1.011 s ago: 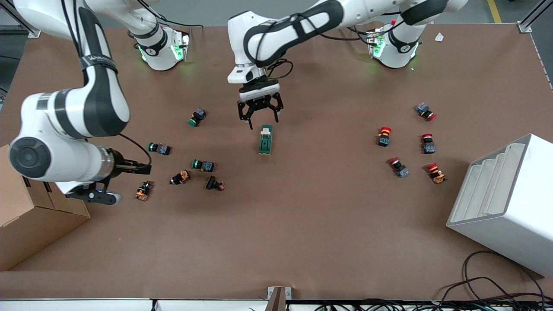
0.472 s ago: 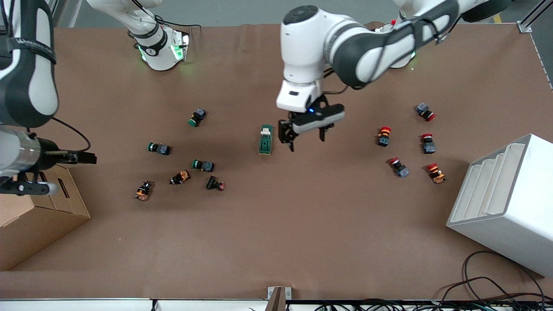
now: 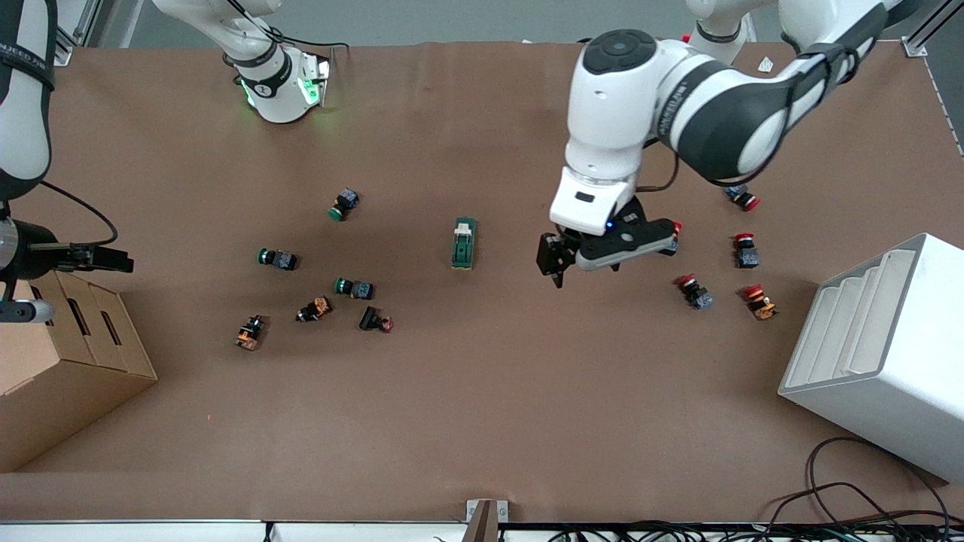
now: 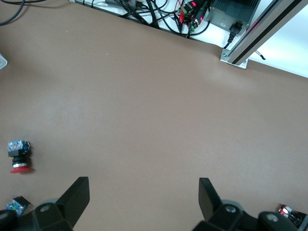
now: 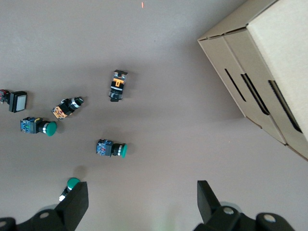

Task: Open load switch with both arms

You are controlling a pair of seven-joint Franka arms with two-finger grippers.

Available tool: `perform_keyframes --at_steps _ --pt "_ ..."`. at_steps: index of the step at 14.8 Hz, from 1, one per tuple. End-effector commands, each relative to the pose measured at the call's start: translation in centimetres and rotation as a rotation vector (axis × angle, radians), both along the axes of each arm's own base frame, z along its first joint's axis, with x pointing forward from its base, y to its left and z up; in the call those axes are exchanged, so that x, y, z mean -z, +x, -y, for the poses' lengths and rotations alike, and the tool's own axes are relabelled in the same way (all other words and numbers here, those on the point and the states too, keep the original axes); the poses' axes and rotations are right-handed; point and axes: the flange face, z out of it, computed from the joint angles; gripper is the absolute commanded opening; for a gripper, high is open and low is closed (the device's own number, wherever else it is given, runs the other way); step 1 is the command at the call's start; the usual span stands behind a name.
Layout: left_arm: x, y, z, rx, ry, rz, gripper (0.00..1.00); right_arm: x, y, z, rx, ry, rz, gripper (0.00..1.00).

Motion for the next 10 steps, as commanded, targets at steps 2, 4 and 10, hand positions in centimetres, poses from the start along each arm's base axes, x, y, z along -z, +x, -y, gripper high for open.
perform_keyframes --at_steps 2,4,10 --pt "-2.6 2.5 -3.7 0.039 -0.003 -0.089 1.0 -0.9 -0.8 1.9 -0.015 0.0 0.009 1.0" --pt "-3.6 3.6 -6.3 0.068 0.014 -0.117 1.0 -1.5 -0.8 1.9 -0.016 -0.006 0.015 1.0" --pt "-8.9 4.3 -16.7 0.171 0.003 -0.144 1.0 -2.1 -0.8 1.7 -0.014 0.005 0.002 1.0"
